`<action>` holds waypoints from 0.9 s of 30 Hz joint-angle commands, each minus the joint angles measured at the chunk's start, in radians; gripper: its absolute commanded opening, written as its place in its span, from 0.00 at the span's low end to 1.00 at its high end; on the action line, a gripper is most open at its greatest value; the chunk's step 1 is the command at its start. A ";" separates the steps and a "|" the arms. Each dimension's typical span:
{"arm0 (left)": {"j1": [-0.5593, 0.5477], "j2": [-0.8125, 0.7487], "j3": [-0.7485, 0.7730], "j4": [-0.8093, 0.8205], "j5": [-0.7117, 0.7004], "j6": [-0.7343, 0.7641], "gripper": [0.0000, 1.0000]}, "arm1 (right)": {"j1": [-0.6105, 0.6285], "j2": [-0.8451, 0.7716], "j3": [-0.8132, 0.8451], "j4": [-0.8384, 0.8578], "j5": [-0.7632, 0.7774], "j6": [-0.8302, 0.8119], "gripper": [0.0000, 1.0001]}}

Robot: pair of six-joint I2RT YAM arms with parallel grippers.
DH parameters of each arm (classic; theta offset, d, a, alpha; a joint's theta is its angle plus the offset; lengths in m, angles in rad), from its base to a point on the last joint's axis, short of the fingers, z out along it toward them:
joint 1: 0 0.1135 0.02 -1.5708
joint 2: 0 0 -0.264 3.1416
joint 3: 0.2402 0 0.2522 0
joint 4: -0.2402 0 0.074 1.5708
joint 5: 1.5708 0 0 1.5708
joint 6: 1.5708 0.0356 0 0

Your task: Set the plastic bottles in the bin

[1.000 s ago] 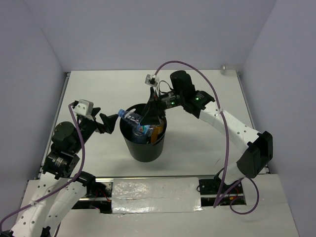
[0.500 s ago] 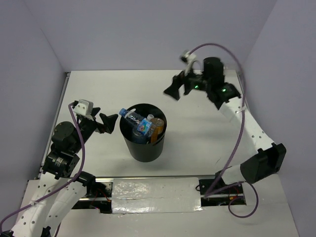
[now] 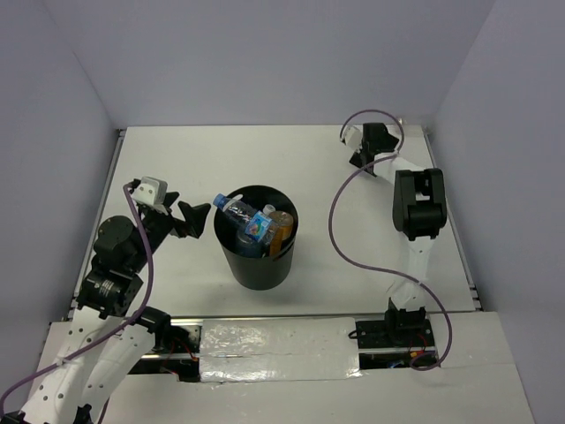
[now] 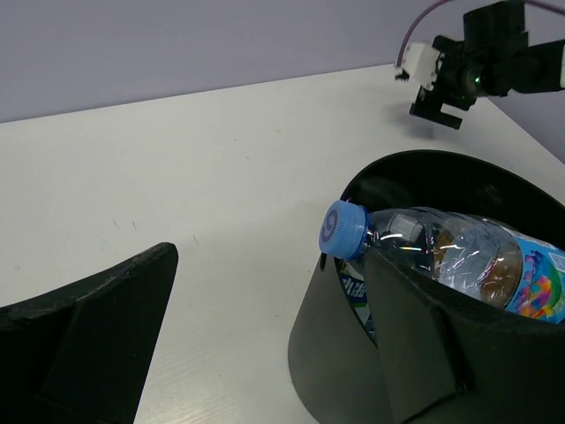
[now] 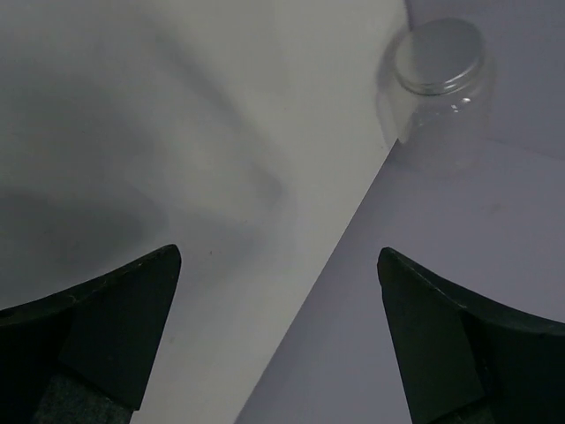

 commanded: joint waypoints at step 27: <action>0.070 0.141 -0.016 0.043 -0.042 0.046 0.99 | -0.171 0.684 0.861 0.147 -0.011 -0.566 1.00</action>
